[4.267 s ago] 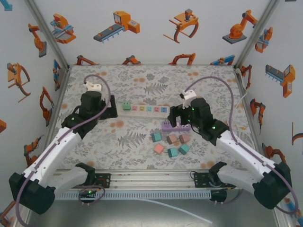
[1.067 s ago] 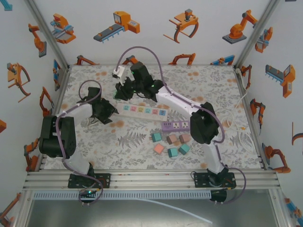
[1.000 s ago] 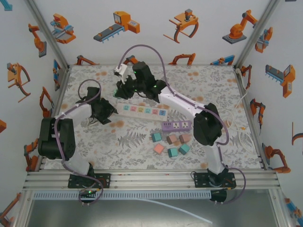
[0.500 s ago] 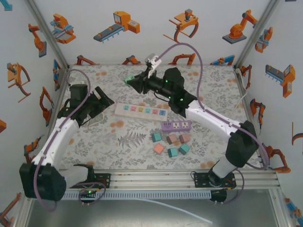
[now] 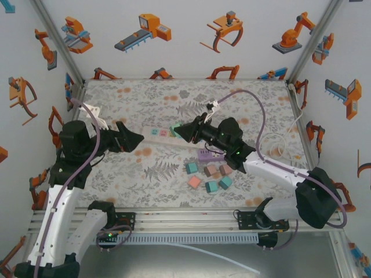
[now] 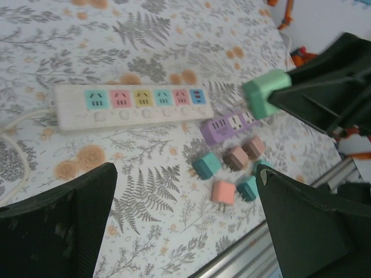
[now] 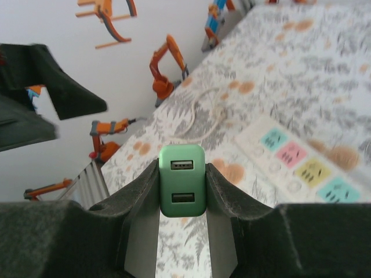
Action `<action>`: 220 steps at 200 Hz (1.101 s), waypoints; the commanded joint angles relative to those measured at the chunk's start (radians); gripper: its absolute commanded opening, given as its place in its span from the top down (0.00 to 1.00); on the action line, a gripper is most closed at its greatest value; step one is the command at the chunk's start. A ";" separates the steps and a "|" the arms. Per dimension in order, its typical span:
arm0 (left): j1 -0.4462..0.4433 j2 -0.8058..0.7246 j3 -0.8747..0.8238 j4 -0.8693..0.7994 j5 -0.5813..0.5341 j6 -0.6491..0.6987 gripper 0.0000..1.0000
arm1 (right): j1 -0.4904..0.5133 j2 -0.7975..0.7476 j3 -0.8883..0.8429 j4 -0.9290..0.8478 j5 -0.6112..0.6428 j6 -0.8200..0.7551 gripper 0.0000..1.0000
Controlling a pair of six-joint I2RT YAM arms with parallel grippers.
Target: Pull the plug off the socket
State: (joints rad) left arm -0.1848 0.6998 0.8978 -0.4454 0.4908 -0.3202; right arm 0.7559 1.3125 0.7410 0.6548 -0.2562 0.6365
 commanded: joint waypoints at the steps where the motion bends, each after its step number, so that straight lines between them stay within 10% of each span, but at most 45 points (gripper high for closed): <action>1: -0.008 -0.058 -0.031 -0.032 0.149 0.087 0.03 | 0.006 0.037 -0.028 0.060 -0.037 0.083 0.98; 122: -0.016 -0.106 -0.068 -0.064 0.219 0.102 0.03 | 0.090 0.520 0.137 -0.032 -0.101 0.125 0.98; 220: -0.016 -0.087 -0.084 -0.082 0.156 0.112 0.03 | 0.092 0.601 0.202 -0.234 -0.058 0.140 0.54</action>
State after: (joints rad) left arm -0.1959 0.6064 0.8223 -0.5137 0.6682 -0.2317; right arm 0.8440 1.9060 0.9310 0.4789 -0.3355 0.7738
